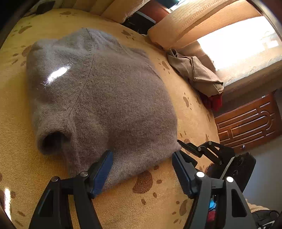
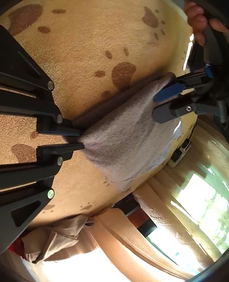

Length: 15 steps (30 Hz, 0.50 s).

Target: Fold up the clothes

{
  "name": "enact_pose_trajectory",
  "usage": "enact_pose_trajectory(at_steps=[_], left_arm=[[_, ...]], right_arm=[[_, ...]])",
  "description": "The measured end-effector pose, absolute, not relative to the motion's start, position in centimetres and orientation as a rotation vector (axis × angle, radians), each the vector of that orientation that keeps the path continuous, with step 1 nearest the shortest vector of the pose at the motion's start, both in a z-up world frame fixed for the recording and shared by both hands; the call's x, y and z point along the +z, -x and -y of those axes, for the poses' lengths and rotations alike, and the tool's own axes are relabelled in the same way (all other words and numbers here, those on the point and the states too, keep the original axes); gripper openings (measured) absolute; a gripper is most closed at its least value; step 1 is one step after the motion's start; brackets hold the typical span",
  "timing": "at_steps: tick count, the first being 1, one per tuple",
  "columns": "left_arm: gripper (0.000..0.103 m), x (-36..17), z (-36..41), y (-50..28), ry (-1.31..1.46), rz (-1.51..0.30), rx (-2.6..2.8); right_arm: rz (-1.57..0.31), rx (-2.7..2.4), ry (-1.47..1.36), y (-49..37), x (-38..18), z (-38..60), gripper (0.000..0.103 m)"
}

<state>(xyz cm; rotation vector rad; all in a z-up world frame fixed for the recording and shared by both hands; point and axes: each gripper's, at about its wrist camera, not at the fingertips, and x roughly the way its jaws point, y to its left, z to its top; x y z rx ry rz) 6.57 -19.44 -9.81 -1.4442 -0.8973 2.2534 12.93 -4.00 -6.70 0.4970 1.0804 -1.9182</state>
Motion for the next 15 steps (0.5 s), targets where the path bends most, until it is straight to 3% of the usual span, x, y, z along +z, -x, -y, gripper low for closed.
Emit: enact_pose_trajectory(at_steps=[2, 5, 9, 12, 15], left_arm=[[0.071, -9.1, 20.1, -6.9, 1.420, 0.936, 2.253], [0.071, -7.1, 20.5, -7.3, 1.324, 0.953, 2.297], [0.079, -5.2, 19.2, -6.5, 1.205, 0.881, 2.367], [0.079, -7.0, 17.4, -5.2, 1.252, 0.868, 2.291], [0.080, -9.9, 16.1, -4.5, 1.349, 0.880, 2.241]], right_arm=[[-0.908, -1.889, -0.566, -11.5, -4.6, 3.2, 0.016], [-0.588, -1.915, -0.652, -7.7, -0.9, 1.8, 0.059], [-0.230, -1.983, -0.675, -2.3, 3.0, 1.9, 0.062], [-0.175, -1.958, -0.719, 0.9, 3.1, 5.4, 0.062], [-0.250, -1.835, -0.822, 1.9, 0.7, 10.7, 0.060]])
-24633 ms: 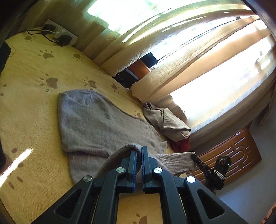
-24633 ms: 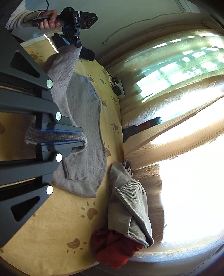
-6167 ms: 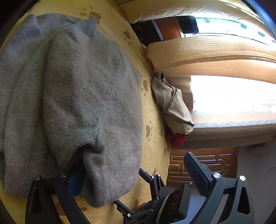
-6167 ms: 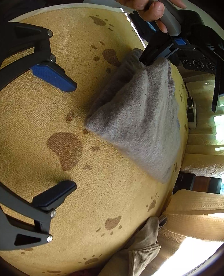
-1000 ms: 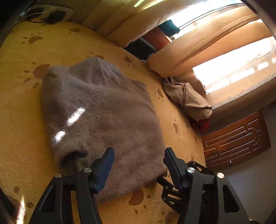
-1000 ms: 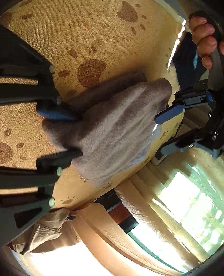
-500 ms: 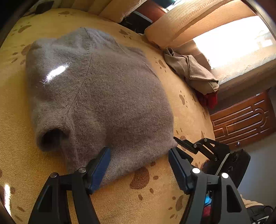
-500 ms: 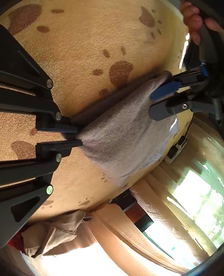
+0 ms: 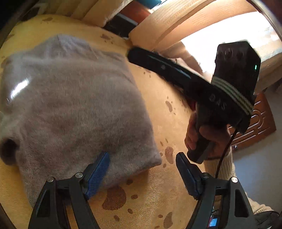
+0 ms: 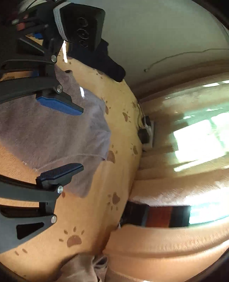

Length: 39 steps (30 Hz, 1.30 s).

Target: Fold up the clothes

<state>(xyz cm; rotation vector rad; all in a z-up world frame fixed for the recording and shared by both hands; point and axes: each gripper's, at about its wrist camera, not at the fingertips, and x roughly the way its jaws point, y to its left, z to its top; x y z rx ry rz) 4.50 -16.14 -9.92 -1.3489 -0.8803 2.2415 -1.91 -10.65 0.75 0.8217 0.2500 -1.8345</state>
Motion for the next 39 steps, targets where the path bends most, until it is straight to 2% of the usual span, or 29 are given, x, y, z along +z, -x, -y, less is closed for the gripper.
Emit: enact_pose_trajectory(at_steps=[4, 6, 9, 11, 15, 17, 19, 23, 26, 31, 36, 39], left_arm=[[0.080, -10.3, 16.1, -5.1, 1.285, 0.865, 2.287], [0.080, -10.4, 15.9, -5.5, 1.260, 0.832, 2.309], [0.080, -10.1, 15.1, -5.5, 1.275, 0.736, 2.349], [0.081, -10.1, 15.2, -5.3, 1.274, 0.741, 2.350], [0.081, -10.1, 16.6, -5.1, 1.257, 0.850, 2.297], [0.082, -9.8, 18.0, -4.9, 1.262, 0.970, 2.235], [0.082, -8.1, 19.7, -4.6, 1.205, 1.034, 2.237], [0.082, -2.9, 23.0, -2.7, 1.048, 0.979, 2.476], [0.082, -1.4, 24.9, 1.4, 1.005, 0.953, 2.617], [0.082, -6.0, 25.4, 7.1, 1.204, 1.067, 2.613], [0.083, -10.0, 25.9, 7.7, 1.232, 1.117, 2.611], [0.083, -9.9, 25.8, 7.6, 1.245, 1.105, 2.608]], right_arm=[[-0.428, -1.687, -0.954, 2.1, -4.2, 15.4, 0.060], [-0.440, -1.697, -0.933, 2.6, -5.0, 16.1, 0.060], [-0.388, -1.736, -0.956, 4.1, -5.3, 16.6, 0.061], [-0.355, -1.783, -0.970, 5.5, -5.8, 16.9, 0.062], [-0.379, -1.833, -0.945, 6.0, -5.9, 17.5, 0.062], [-0.406, -1.868, -0.932, 5.5, -5.6, 17.5, 0.062], [-0.341, -1.920, -0.931, 5.8, -4.8, 16.2, 0.063], [-0.151, -2.108, -0.973, 8.4, -3.1, 12.2, 0.064], [-0.211, -2.178, -1.014, 9.2, -3.2, 11.7, 0.064], [-0.277, -2.086, -1.086, 8.6, -5.7, 13.4, 0.064], [-0.284, -2.124, -1.070, 9.4, -6.6, 13.8, 0.073], [-0.320, -2.139, -1.067, 9.9, -6.7, 14.6, 0.079]])
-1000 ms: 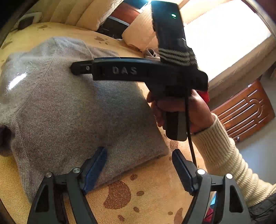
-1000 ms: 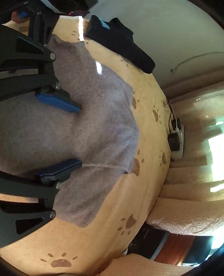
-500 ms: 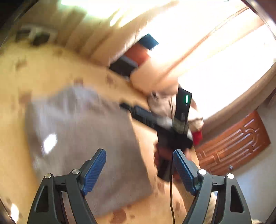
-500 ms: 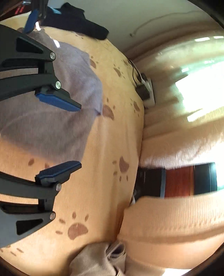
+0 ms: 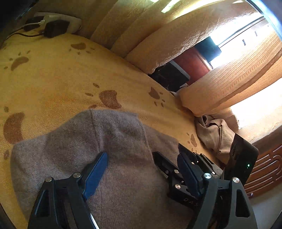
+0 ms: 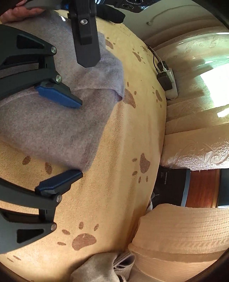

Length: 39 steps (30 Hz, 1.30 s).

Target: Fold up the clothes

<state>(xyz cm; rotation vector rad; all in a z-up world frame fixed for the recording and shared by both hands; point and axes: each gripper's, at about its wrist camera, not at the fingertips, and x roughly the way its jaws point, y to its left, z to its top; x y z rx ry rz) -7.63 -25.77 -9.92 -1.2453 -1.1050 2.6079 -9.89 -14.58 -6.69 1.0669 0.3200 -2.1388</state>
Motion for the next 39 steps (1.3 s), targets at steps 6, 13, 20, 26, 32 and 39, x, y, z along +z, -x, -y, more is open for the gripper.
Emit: enact_pose_trajectory(at_steps=[6, 13, 20, 26, 32, 39], left_arm=[[0.083, -9.0, 26.2, 6.9, 1.240, 1.154, 2.565], [0.083, -4.8, 24.3, 1.6, 1.141, 1.002, 2.716], [0.083, -7.6, 22.1, -1.4, 1.226, 0.960, 2.668], [0.085, -8.0, 19.7, -2.1, 1.216, 0.730, 2.754], [0.086, -7.6, 20.5, -3.6, 1.197, 0.872, 2.678], [0.086, -7.5, 17.6, -8.0, 1.244, 0.762, 2.666]], right_arm=[[-0.264, -2.155, -1.048, 9.3, -6.0, 13.0, 0.079], [-0.286, -2.101, -0.889, 0.4, -2.1, 8.6, 0.080], [-0.442, -2.007, -0.784, -7.0, -3.0, 7.5, 0.080], [-0.499, -1.957, -0.955, -6.3, -6.5, 6.4, 0.080], [-0.497, -1.944, -0.956, -6.4, -6.7, 5.8, 0.081], [-0.453, -2.031, -0.829, -8.6, -3.6, 4.6, 0.081]])
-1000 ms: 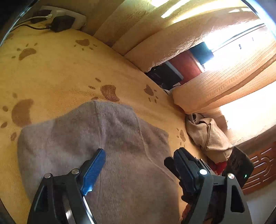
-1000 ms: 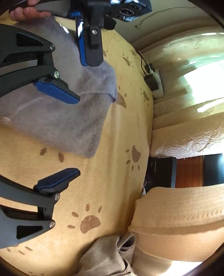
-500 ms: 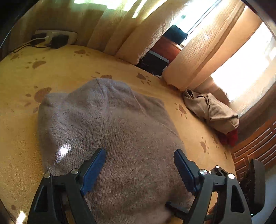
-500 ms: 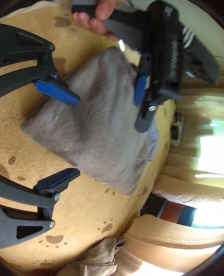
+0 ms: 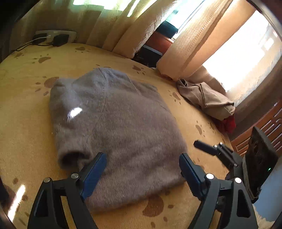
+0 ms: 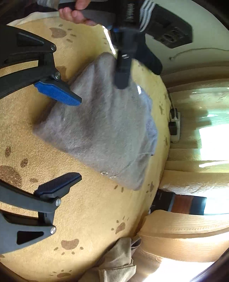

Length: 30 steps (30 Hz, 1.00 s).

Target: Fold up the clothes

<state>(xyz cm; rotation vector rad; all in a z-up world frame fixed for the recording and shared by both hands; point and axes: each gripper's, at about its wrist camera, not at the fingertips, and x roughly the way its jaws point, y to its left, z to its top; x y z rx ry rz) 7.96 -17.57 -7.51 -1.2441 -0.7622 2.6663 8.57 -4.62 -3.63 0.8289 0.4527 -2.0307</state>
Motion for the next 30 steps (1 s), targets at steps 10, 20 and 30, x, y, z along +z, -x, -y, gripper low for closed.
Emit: enact_pose_trajectory(at_steps=[10, 20, 30], left_arm=[[0.087, -9.2, 14.9, -9.3, 1.288, 0.489, 2.638], [0.087, -6.4, 24.8, -8.8, 1.009, 1.177, 2.528], [0.087, -9.6, 26.4, -4.0, 1.074, 1.258, 2.498]], right_arm=[[-0.602, -2.070, -0.887, -7.9, -6.3, 4.9, 0.082], [-0.496, -2.052, -0.774, -8.5, -3.2, 5.9, 0.083], [-0.650, -1.922, -0.798, -8.7, -6.4, 11.9, 0.085]])
